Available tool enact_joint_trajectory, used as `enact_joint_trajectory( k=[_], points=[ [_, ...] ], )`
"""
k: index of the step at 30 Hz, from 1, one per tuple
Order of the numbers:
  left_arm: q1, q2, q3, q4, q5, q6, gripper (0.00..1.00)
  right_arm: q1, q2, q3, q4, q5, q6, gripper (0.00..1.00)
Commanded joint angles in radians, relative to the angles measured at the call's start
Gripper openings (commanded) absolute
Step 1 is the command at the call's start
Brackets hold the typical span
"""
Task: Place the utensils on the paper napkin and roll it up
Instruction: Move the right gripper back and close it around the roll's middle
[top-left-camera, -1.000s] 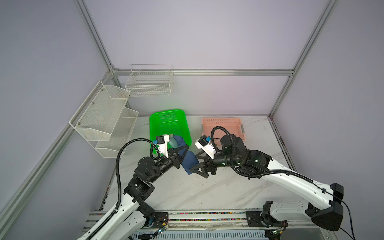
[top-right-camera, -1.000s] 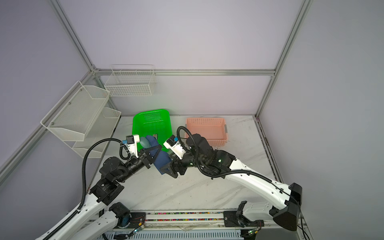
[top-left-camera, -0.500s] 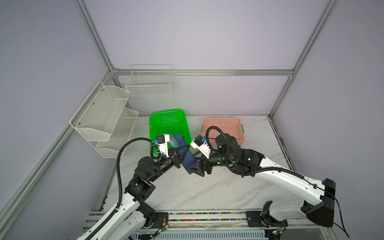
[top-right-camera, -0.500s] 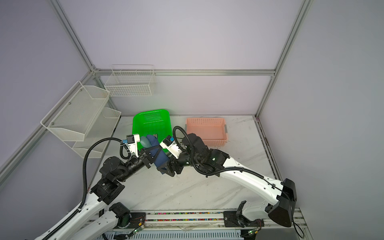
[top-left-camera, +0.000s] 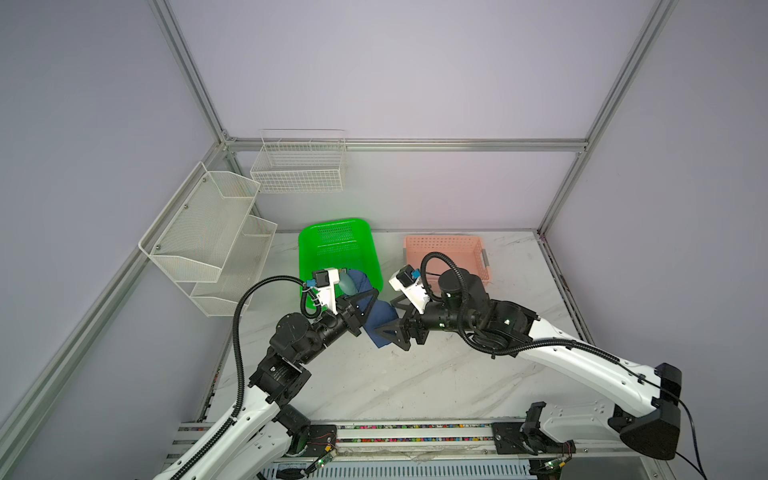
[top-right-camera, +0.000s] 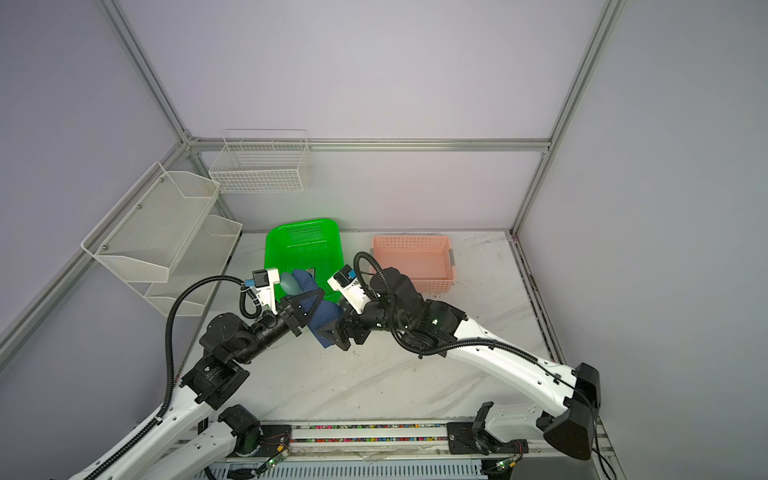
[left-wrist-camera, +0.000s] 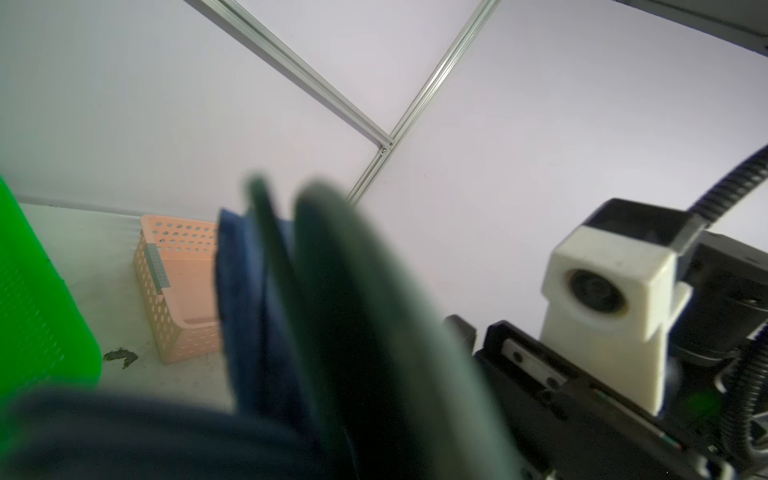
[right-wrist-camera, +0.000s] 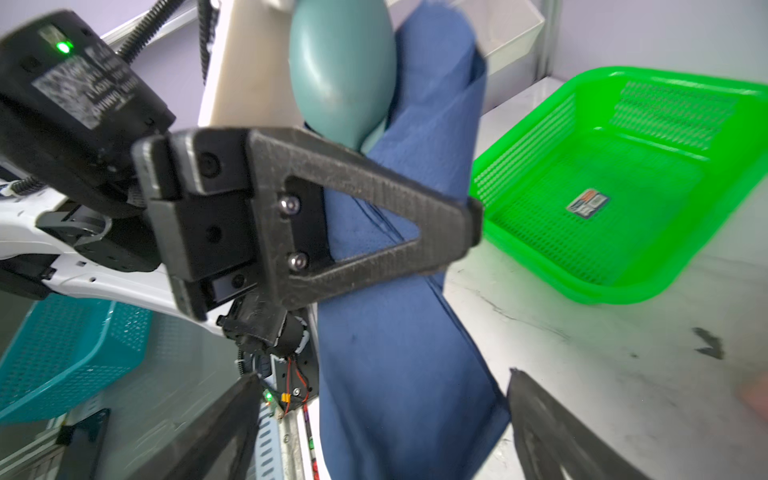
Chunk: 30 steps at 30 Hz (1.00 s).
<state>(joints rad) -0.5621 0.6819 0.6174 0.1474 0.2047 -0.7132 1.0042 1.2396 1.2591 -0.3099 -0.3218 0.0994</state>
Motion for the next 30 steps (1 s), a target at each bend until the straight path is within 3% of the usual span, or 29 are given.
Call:
enact_joint_trajectory(
  k=[1, 5, 15, 30],
  points=[
    [0.007, -0.016, 0.111, -0.052, -0.084, 0.035, 0.0, 0.005, -0.059, 0.027, -0.066, 0.064, -0.008, 0.97],
    [0.007, -0.006, 0.126, -0.099, -0.143, 0.045, 0.0, 0.008, -0.035, 0.034, -0.077, -0.011, 0.004, 0.97],
    [0.007, 0.023, 0.163, -0.174, -0.206, 0.056, 0.0, 0.063, 0.059, 0.043, -0.027, -0.067, -0.001, 0.97],
    [0.007, 0.03, 0.132, -0.084, -0.113, 0.024, 0.0, 0.063, 0.159, 0.031, 0.088, -0.09, -0.007, 0.97]
  ],
)
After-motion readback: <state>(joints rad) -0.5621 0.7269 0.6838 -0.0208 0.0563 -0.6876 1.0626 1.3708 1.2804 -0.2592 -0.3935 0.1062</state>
